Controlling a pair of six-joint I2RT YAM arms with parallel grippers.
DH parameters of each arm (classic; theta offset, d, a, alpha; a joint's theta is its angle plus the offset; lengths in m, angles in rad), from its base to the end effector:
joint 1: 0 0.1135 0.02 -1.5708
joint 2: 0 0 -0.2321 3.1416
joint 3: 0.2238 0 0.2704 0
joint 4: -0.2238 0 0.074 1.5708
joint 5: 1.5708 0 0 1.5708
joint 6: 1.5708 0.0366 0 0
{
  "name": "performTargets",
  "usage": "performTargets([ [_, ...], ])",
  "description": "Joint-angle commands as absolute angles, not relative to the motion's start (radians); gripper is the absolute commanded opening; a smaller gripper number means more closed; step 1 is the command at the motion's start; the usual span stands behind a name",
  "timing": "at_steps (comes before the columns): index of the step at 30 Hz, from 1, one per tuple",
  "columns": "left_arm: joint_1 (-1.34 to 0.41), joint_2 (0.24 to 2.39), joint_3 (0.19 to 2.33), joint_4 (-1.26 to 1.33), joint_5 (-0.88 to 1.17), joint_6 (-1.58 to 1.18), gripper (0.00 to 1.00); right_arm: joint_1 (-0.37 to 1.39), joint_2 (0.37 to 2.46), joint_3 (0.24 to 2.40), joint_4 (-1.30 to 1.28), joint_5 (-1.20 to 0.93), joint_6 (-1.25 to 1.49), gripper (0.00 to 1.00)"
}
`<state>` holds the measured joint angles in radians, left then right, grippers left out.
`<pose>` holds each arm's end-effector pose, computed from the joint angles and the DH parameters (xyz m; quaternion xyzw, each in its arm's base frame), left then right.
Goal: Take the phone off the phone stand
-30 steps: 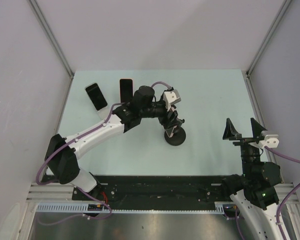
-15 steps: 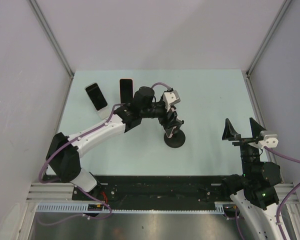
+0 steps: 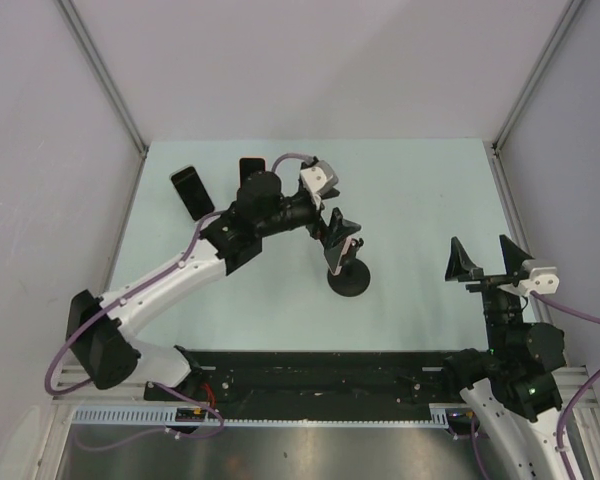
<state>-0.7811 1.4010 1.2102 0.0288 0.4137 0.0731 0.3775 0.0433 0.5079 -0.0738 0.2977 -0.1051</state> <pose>0.2433 -0.2619 0.3338 0.4300 0.6237 -0.3665 0.5402 0.0948 0.0260 0.3368 -0.0118 0.5637 0.0298 0.8253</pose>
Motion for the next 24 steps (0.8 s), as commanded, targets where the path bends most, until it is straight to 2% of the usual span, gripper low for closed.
performTargets([
  [1,-0.778,1.278,1.177,0.06,0.207,-0.061,1.0,0.379,0.124,0.626,-0.138,0.247,-0.072,1.0],
  [6,-0.778,1.129,1.1,0.028,-0.077,-0.147,1.0,0.379,0.311,0.73,-0.235,0.094,-0.005,1.0],
  [10,-0.778,0.999,1.054,-0.056,-0.207,-0.146,1.0,0.379,0.466,0.767,-0.25,-0.07,0.054,1.0],
  [20,-0.778,0.801,0.874,-0.153,-0.34,-0.043,1.0,0.383,0.82,0.775,-0.196,-0.405,0.057,1.0],
  [22,-0.778,0.795,0.854,-0.153,-0.353,-0.028,1.0,0.382,0.871,0.776,-0.181,-0.422,0.051,1.0],
  [24,-0.778,0.805,0.851,-0.153,-0.379,-0.003,1.0,0.379,0.937,0.785,-0.17,-0.347,0.109,1.0],
])
